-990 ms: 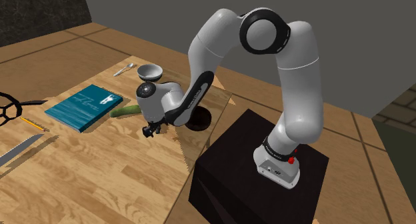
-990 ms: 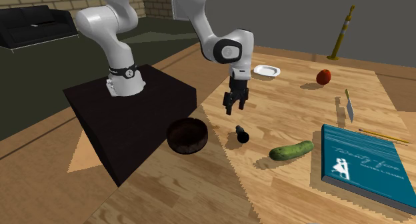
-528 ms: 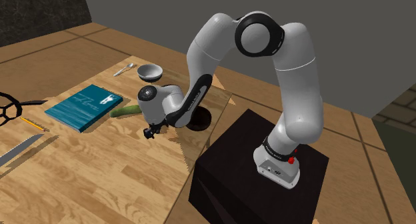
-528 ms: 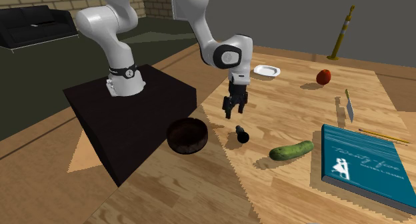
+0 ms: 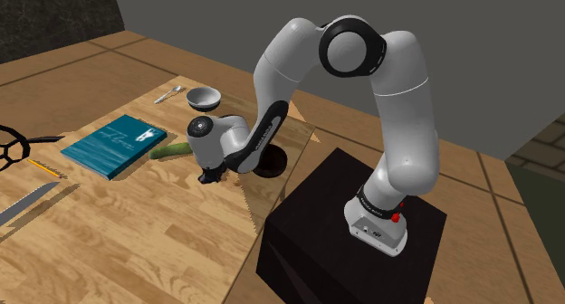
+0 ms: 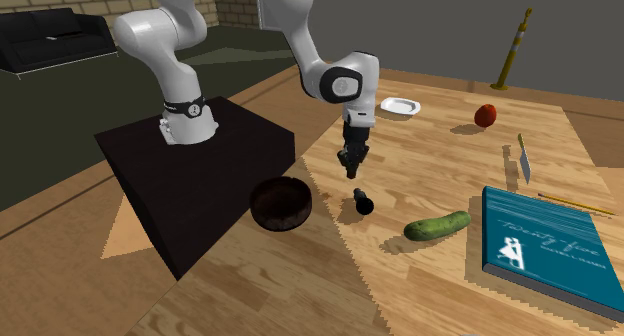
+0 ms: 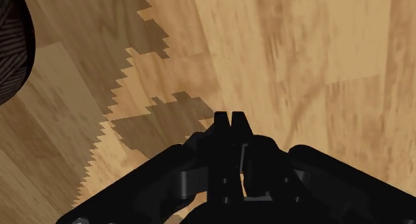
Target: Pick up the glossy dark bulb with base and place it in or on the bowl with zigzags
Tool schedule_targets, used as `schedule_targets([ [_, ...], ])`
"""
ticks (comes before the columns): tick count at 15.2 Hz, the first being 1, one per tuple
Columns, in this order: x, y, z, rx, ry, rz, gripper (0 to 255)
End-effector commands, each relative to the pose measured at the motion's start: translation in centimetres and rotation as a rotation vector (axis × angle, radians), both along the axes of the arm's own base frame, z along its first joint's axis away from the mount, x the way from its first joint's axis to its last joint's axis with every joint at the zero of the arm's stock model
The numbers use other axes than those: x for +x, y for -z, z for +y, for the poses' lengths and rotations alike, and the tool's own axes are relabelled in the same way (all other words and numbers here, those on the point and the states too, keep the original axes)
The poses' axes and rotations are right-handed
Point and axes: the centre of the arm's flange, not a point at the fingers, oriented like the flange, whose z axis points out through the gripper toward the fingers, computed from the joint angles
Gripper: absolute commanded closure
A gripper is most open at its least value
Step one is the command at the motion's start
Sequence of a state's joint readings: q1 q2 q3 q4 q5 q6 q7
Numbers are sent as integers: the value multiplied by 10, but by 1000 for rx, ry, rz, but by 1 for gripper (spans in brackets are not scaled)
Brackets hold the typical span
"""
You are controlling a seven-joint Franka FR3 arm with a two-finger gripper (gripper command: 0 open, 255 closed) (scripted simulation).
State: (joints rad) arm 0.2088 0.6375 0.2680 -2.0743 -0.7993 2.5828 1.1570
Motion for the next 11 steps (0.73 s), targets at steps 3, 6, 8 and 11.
schedule_targets([
  [3, 0, 0, 0, 0, 0, 0, 255],
  [6, 0, 0, 0, 0, 0, 0, 0],
  [8, 28, 0, -17, 63, 100, 7, 0],
  [11, 65, 3, -45, 152, 239, 17, 0],
])
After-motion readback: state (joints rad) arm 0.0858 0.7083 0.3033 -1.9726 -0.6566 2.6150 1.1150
